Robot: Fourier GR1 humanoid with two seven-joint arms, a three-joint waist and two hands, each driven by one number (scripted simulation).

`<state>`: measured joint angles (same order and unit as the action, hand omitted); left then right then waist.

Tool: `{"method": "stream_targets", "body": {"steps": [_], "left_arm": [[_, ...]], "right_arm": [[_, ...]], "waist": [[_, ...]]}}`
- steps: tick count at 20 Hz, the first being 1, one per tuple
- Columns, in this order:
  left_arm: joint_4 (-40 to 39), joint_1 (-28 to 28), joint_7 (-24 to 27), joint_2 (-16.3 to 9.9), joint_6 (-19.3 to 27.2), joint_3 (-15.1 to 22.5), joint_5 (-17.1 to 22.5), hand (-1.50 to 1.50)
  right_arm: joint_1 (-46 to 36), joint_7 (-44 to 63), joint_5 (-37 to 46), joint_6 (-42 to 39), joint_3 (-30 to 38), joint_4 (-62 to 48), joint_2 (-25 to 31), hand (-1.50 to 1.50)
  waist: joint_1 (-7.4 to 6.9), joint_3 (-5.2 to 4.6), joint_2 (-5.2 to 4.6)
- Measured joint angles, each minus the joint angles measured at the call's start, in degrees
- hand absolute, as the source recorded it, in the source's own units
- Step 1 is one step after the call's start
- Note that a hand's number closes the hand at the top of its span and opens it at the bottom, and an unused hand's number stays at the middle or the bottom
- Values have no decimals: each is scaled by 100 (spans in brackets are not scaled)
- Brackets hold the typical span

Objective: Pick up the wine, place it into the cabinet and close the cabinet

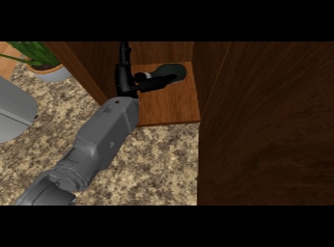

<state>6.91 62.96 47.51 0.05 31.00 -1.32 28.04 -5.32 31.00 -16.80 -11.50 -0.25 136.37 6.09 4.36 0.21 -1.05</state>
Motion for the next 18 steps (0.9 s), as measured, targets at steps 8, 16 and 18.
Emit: {"method": "stream_targets", "body": {"steps": [8,16,18], "left_arm": [[30,-30,168,-2,-273,1,-74,-150],[34,-43,246,4,-707,73,-157,-150],[34,-55,234,3,-789,108,-148,-150]], "right_arm": [[-20,55,-4,19,-20,11,28,-150],[6,13,11,38,-130,-4,-24,-150],[19,20,15,64,-161,5,-38,-150]], "waist": [[4,2,1],[-11,-6,0],[-13,-8,7]]}}
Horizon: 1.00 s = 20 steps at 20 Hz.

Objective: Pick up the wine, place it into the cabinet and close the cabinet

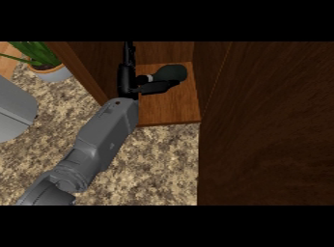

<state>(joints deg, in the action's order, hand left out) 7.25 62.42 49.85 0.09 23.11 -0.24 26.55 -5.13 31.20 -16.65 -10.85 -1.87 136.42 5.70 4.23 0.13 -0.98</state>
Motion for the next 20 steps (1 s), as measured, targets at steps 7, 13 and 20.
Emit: {"method": "stream_targets", "body": {"steps": [7,13,20], "left_arm": [[110,-64,-10,-1,-290,85,214,-150],[387,-267,28,-1,-465,362,618,-150],[1077,-826,-159,-8,-306,1094,1284,-150]], "right_arm": [[28,-27,18,13,-65,-12,-17,-150],[-159,165,22,128,-81,0,11,-150],[-110,236,28,191,-83,41,30,-150]], "waist": [[11,-7,17],[14,-5,57],[-54,-13,91]]}}
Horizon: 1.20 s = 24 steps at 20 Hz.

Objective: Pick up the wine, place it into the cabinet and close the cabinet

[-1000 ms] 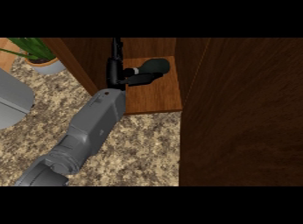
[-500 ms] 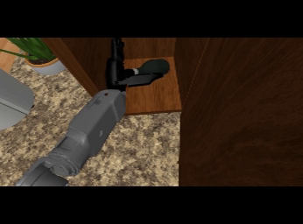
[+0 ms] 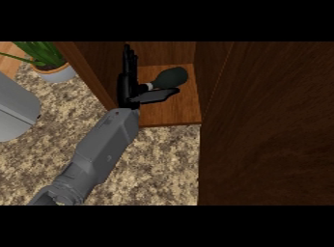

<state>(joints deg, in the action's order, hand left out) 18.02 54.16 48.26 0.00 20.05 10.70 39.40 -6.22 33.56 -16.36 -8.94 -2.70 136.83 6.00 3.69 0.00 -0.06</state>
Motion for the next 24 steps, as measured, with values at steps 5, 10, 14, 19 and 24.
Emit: {"method": "stream_targets", "body": {"steps": [5,10,14,19,24], "left_arm": [[1085,-806,-88,-1,545,1046,583,-150],[2277,-1517,-192,-3,1306,1989,898,-150],[3175,-2021,-282,-5,1870,2569,806,-150],[4198,-2701,-391,-19,2320,2994,463,-150],[5406,-3360,-661,-148,2709,3315,92,-150]], "right_arm": [[62,-107,19,-1,22,-12,-18,-150],[185,-203,50,8,85,-1,4,-150],[179,-70,69,113,91,39,41,-150],[312,-194,117,123,-18,63,8,-150],[217,-96,139,170,112,79,111,-150]], "waist": [[-104,-2,16],[-222,-2,23],[-294,0,32],[-345,0,35],[-376,1,36]]}}
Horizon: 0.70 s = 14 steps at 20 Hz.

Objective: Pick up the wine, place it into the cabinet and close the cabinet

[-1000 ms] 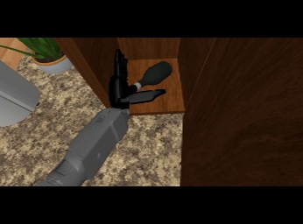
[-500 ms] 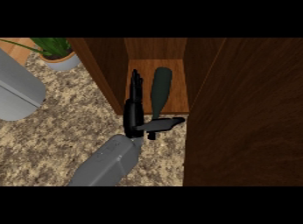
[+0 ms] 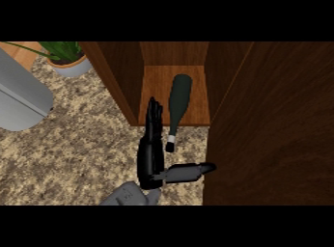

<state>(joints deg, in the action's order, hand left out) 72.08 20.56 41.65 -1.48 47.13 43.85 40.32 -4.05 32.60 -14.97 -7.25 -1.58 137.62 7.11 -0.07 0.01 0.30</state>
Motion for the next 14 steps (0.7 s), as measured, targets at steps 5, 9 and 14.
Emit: {"method": "stream_targets", "body": {"steps": [5,9,14], "left_arm": [[793,-713,-120,-141,290,201,-392,-150],[1759,-1200,-414,-440,701,466,-724,-150],[2592,-1760,-484,-805,715,722,-1008,-150]], "right_arm": [[92,-73,5,-95,114,4,55,-150],[202,-178,-1,-170,158,-5,34,-150],[233,-87,-20,-275,73,-8,48,-150]], "waist": [[7,0,-7],[-4,2,-4],[2,1,-9]]}}
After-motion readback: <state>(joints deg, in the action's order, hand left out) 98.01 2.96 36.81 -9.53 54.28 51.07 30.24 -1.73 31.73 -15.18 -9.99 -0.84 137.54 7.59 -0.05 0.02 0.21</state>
